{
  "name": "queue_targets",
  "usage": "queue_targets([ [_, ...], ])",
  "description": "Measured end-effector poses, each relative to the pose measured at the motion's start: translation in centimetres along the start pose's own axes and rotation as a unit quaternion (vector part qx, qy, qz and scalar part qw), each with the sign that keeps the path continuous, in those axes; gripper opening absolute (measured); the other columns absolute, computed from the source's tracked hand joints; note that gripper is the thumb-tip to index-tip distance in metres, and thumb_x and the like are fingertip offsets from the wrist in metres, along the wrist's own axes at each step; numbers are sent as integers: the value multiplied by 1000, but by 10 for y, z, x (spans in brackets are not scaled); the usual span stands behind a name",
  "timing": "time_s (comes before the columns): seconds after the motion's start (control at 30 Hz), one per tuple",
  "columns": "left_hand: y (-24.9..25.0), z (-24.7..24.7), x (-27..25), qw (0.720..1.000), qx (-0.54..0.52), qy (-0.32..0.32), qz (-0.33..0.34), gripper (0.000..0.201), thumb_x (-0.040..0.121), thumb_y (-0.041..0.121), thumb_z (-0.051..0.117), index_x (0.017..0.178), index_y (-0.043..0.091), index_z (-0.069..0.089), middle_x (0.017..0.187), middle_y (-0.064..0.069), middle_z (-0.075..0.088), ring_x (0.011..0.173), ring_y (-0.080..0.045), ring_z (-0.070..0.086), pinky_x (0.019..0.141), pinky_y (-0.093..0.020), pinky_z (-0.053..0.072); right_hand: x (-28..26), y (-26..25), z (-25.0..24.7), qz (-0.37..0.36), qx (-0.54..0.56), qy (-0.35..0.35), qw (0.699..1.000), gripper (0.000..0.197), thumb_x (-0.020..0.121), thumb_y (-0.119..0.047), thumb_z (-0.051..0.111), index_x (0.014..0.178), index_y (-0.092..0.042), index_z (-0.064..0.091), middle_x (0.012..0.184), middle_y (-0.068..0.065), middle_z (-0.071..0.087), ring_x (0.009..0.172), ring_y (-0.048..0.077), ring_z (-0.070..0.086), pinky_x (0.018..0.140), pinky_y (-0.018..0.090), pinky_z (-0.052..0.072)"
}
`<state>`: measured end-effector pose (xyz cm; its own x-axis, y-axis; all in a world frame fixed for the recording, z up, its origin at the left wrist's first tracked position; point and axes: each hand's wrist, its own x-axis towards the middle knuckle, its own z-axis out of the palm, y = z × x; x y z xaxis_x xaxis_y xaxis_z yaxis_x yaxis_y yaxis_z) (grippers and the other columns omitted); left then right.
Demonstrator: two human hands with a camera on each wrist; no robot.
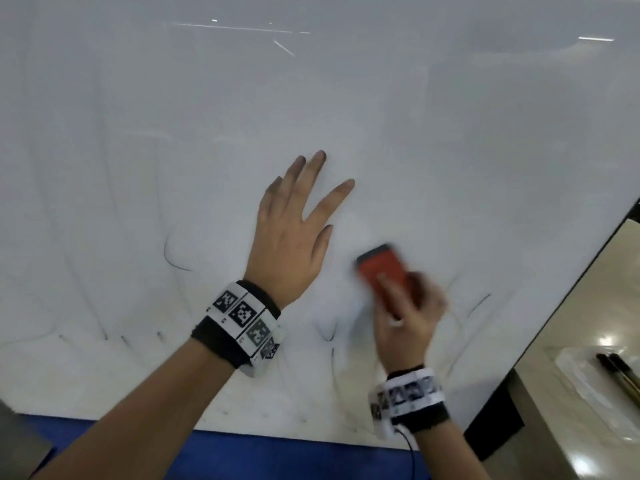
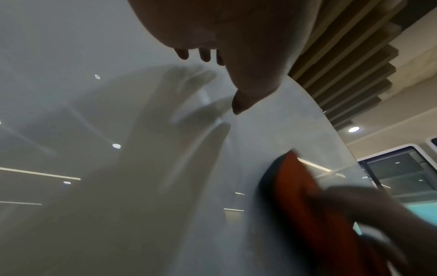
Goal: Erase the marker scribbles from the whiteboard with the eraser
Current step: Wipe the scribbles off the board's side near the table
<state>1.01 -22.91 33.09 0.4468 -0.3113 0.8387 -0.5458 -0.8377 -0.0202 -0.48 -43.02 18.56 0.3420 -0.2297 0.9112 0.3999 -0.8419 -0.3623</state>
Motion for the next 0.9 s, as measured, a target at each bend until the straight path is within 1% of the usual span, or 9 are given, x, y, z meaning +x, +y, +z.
queue_targets([
  [0.1,6,14,-1,999,26,-18,3,58,105,23,54,159,32,34,171,-11,15,159,-31,13,128,-51,17,-38,13,2,-176,-55,-150,971,49,71,-6,86,111,-33,75,128,9,55,106,37,53,92,52,45],
  [0.17,0,20,-4,999,44,-16,11,57,108,28,50,160,33,30,172,-10,14,159,-30,12,128,-50,16,-9,26,-16,-214,-75,-146,963,49,70,-6,86,110,-31,73,126,9,54,103,36,55,89,50,46],
  [0.27,-5,27,-6,999,40,-2,15,54,109,30,48,160,32,31,171,-10,15,159,-30,13,129,-51,15,53,53,-52,-44,-55,23,997,42,82,-9,78,120,-19,63,125,20,50,108,39,52,93,50,46],
  [0.37,2,33,-7,1000,29,13,-3,52,109,28,49,159,30,34,170,-13,17,159,-33,14,129,-54,13,67,66,-58,123,-22,163,979,43,89,-12,73,129,-10,57,127,28,48,116,42,48,103,50,43],
  [0.53,5,40,-6,999,32,25,-18,52,109,32,49,159,29,34,170,-14,18,158,-34,14,129,-55,10,-40,51,-19,-124,-92,-110,982,43,79,-12,73,117,-28,59,128,16,48,111,39,48,94,56,45],
  [0.6,3,41,-7,999,39,26,-10,52,110,34,49,159,29,34,170,-14,19,158,-34,14,129,-53,10,-32,67,-31,-174,-122,-134,968,47,76,-10,79,115,-29,59,127,13,48,109,37,49,92,55,46],
  [0.77,4,42,-7,999,33,33,-12,52,109,33,50,159,29,35,169,-15,20,158,-34,15,129,-54,10,24,100,-76,151,-39,100,983,44,87,-17,72,127,-13,54,128,22,50,117,40,50,99,62,43],
  [0.83,7,43,-7,999,24,35,-19,51,109,32,50,159,28,36,169,-15,20,158,-35,14,128,-55,9,24,82,-66,187,-19,128,974,46,87,-16,72,129,-13,53,127,20,51,117,40,51,98,62,43],
  [0.9,7,42,-7,999,22,35,-19,51,109,33,49,159,28,36,169,-15,20,158,-35,14,128,-56,9,2,47,-41,110,-36,25,993,44,83,-13,73,123,-20,56,128,18,52,115,40,51,100,53,43],
])
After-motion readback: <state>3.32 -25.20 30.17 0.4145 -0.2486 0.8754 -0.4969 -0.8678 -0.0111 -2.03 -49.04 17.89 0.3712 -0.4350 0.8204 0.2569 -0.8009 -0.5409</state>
